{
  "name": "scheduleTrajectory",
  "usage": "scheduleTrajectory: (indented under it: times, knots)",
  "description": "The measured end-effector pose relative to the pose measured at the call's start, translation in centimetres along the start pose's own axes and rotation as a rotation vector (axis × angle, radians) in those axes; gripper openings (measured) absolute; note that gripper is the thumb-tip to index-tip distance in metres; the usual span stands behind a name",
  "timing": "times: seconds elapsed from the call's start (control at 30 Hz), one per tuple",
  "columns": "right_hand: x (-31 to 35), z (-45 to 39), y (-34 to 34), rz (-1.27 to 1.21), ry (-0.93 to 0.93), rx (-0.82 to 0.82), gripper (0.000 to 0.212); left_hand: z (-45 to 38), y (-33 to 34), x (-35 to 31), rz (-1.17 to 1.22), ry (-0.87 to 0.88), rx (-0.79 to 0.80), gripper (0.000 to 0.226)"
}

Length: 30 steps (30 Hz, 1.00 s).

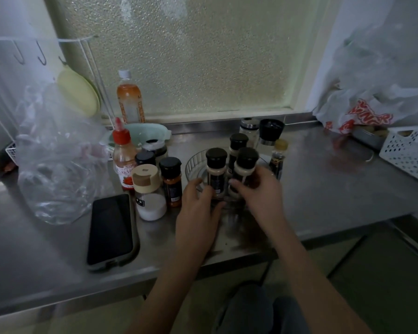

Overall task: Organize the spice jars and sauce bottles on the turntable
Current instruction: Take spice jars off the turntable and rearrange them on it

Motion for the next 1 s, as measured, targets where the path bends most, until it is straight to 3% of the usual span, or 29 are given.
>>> scheduleTrajectory:
  times: [0.27,0.37,0.47,0.63,0.73,0.83,0.93,1.0]
  knots:
    - [-0.8,0.8,0.4,0.188,-0.099,0.087,0.042,0.0,0.2,0.3,-0.009,-0.021,-0.020,0.028]
    - [-2.3,0.6,-1.7,0.292,-0.130,-0.015,0.029,0.0,0.2,0.4,-0.048,-0.106,-0.026,0.039]
    - [-3.4,0.8,-2.2,0.395,-0.224,0.021,0.021,0.1,0.2,0.4,-0.042,-0.149,-0.032,0.045]
    - [-1.8,2.7,-0.6,0.310,-0.259,0.077,0.012,0.0,0.1,0.0,-0.006,-0.004,-0.036,0.045]
    - [-0.8,2.1,-1.6,0.107,-0.173,-0.067,0.013,0.1,0.2,-0.1,-0.020,0.081,0.020,0.039]
    - [-1.9,-1.9,-3.2,0.040,-0.033,-0.304,0.035,0.1,0.3,0.0,-0.056,0.063,0.047,0.032]
    - [-4.2,-6.0,-3.8,0.071,0.157,-0.235,0.055,-0.1,0.4,0.2,-0.057,0.022,0.051,0.025]
    - [-5.6,-7.1,-3.2,0.065,0.232,-0.111,0.043,-0.1,0.4,0.3,-0.037,-0.001,0.039,0.021]
Point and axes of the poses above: each hand's wrist, its own z-axis away from the middle knuckle, its own y-axis out of the palm, x = y × z, the point moved 1 cm from there along -z, towards the middle knuckle, and after that the axes turned 2 degrees about -z, right-handed, at the moved point
